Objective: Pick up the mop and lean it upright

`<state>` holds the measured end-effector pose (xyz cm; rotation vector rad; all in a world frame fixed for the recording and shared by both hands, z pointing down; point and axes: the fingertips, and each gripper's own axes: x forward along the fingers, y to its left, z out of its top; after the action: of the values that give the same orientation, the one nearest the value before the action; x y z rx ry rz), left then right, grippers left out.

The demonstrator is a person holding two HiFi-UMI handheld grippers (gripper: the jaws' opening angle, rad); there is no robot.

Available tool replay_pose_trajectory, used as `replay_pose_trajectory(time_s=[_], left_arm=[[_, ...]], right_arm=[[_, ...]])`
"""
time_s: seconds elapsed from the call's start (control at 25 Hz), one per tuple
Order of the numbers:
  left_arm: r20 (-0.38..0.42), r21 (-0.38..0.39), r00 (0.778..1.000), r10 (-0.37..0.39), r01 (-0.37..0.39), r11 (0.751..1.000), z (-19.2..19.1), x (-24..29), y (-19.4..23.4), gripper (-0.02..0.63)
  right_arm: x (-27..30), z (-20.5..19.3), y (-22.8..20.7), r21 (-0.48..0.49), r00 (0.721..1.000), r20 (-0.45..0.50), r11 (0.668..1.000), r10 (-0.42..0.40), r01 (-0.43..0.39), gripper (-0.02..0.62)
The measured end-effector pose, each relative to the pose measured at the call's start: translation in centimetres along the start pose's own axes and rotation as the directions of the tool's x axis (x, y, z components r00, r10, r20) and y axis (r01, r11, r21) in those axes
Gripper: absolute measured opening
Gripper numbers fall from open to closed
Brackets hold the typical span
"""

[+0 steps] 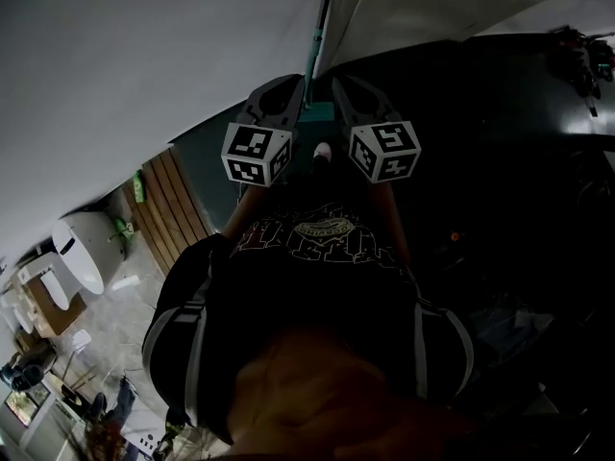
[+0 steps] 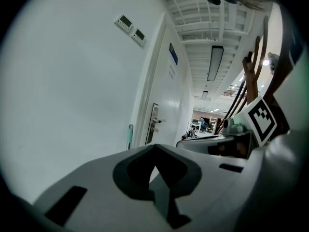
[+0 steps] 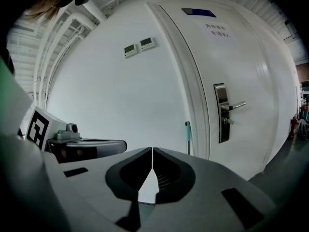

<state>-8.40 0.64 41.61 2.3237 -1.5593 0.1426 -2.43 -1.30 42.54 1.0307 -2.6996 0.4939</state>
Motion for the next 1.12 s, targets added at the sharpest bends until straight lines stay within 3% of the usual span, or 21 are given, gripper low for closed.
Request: replay_pose_trajectory(time_s=[0.52, 1.12], left_arm=[[0.016, -0.014, 0.995, 0.101, -0.1, 0.995, 1.4, 5.5, 0.7, 0.048], [-0.005, -0.006, 0.999, 0.048, -0.048, 0.999, 2.7, 10.0, 2.9, 0.048]], right_arm=[[2.4, 1.9, -4.9, -0.022, 0.996, -0.009, 0.996, 0.091, -0.091, 0.02], [4.8, 3.4, -8.5, -0.006, 1.0, -0.002, 1.0, 0.008, -0.008, 0.02]])
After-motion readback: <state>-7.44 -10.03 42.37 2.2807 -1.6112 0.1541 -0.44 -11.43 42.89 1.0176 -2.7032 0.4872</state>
